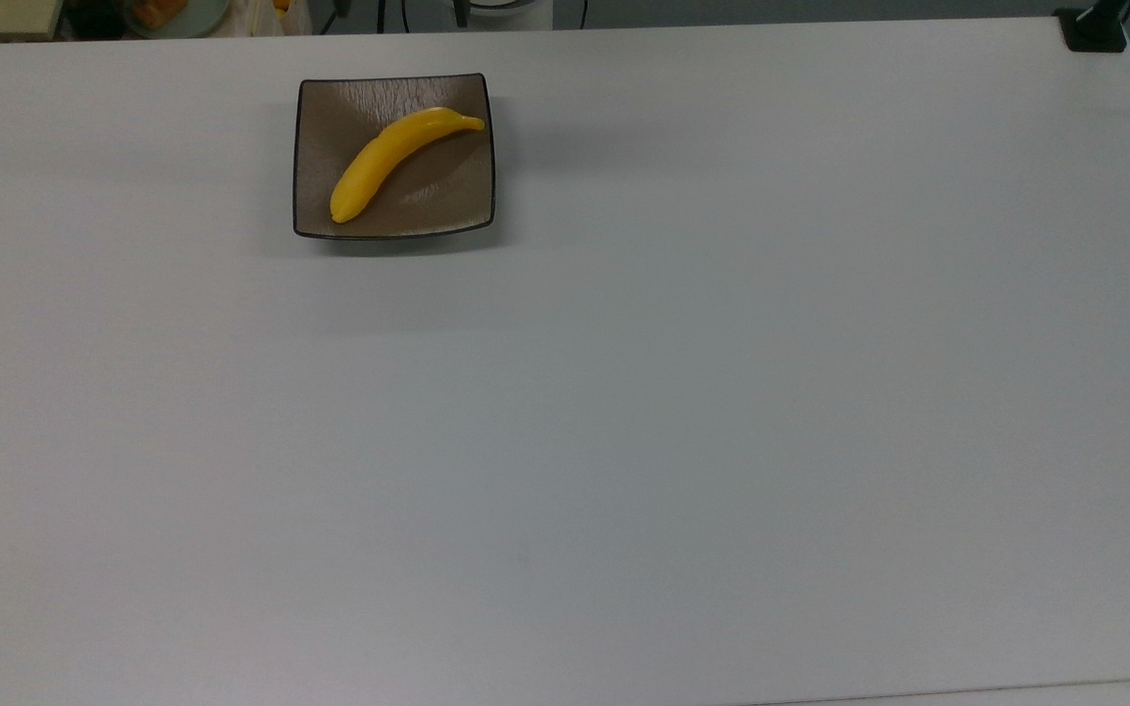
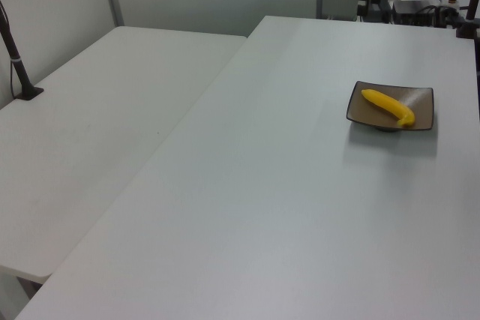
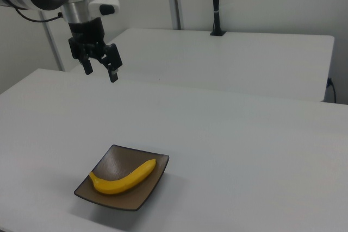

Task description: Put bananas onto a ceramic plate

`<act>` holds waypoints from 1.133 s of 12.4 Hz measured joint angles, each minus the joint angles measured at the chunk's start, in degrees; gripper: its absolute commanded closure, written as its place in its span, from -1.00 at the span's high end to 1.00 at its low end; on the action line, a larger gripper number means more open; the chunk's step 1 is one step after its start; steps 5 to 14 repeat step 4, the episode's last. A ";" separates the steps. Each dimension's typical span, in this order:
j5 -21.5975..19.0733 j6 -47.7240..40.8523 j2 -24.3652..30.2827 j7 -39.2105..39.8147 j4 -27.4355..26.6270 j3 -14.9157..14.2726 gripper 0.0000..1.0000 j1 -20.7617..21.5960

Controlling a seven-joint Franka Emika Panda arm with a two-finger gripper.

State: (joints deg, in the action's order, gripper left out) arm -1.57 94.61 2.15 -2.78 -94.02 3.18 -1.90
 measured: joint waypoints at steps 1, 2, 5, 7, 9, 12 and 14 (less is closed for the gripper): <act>-0.04 1.45 -0.21 1.17 -0.07 0.00 1.00 0.00; -0.04 2.70 -0.42 1.51 -0.18 0.00 1.00 0.00; -0.04 3.31 -0.71 1.55 -0.59 0.00 1.00 0.00; -0.04 3.31 -0.71 1.55 -0.59 0.00 1.00 0.00; -0.04 3.31 -0.71 1.55 -0.59 0.00 1.00 0.00; -0.04 3.31 -0.71 1.55 -0.59 0.00 1.00 0.00; -0.04 3.31 -0.71 1.55 -0.59 0.00 1.00 0.00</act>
